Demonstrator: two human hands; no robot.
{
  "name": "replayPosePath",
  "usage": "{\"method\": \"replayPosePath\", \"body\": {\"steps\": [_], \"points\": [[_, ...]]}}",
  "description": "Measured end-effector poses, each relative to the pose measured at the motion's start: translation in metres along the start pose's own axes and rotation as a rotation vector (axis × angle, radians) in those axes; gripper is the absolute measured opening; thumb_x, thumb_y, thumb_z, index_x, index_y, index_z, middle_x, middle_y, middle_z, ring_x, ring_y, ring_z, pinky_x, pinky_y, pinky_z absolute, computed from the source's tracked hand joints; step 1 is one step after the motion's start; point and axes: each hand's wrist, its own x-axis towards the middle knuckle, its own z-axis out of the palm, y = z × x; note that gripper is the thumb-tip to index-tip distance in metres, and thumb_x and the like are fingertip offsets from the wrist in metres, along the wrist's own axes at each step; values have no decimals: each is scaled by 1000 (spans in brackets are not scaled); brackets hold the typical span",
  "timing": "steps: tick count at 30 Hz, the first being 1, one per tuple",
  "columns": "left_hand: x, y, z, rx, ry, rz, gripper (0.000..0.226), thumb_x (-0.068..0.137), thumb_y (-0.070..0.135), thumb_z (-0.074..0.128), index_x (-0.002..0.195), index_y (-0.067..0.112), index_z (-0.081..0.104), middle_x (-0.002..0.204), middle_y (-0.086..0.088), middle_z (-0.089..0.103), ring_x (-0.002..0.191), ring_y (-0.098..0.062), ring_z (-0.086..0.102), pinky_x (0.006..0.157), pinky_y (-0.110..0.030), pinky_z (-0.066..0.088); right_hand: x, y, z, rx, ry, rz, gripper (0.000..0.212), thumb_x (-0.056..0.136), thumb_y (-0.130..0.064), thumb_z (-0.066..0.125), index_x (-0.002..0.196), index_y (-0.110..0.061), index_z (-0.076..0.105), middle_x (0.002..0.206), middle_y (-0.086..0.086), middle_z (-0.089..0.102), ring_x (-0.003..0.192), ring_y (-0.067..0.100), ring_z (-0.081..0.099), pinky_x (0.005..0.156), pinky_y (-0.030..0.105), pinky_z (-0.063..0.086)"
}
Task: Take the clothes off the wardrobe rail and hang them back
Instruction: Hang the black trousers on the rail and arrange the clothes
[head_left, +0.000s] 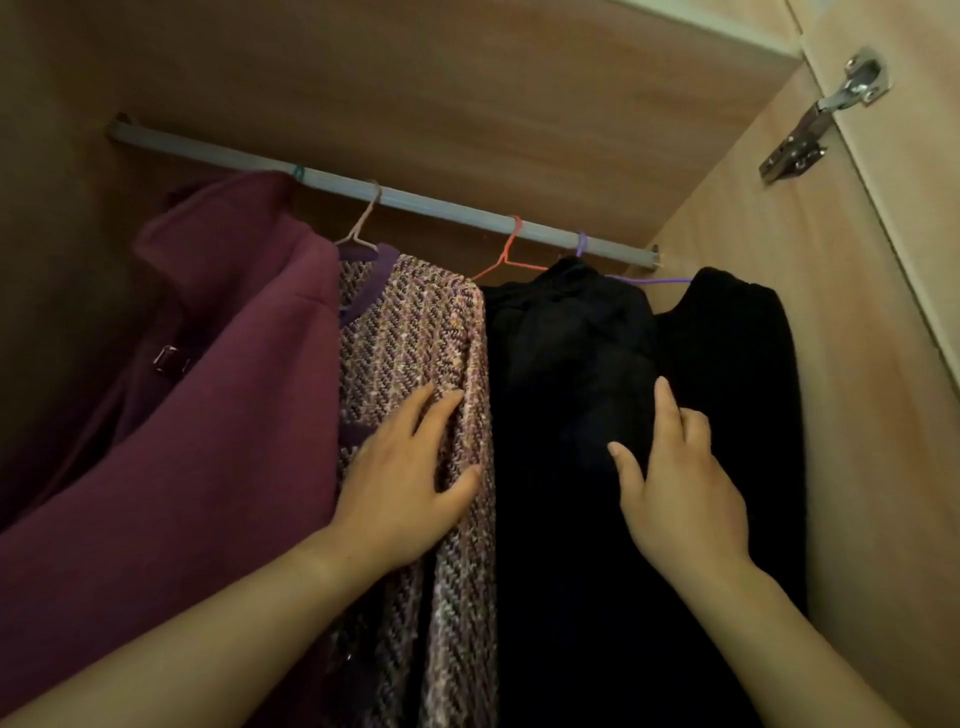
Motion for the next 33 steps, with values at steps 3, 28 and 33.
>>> {"method": "replayPosePath", "body": {"steps": [3,28,33], "points": [[-37,6,2,-25,-84,-3,77,87,52,49,149,32,8,158,7,2,144,-14,8,115,-33,20,-47,-2,-7,-17,-37,13,74,93,-44,41,149,-21,-1,140,7,33,86,17,59,47,19,29],[-366,65,-116,209,-736,-115,68,80,62,30,139,31,41,138,-1,50,127,-24,47,97,-55,41,-359,-36,-164,122,-690,43,74,95,-47,33,135,-30,-27,157,-5,6,131,12,38,80,18,45],[-419,99,-164,213,-843,-276,83,71,70,9,146,37,24,151,5,31,139,-19,27,111,-48,28,-402,-29,-189,168,-777,233,80,93,-41,46,148,-21,-9,153,-1,24,113,19,55,73,25,49]]}}
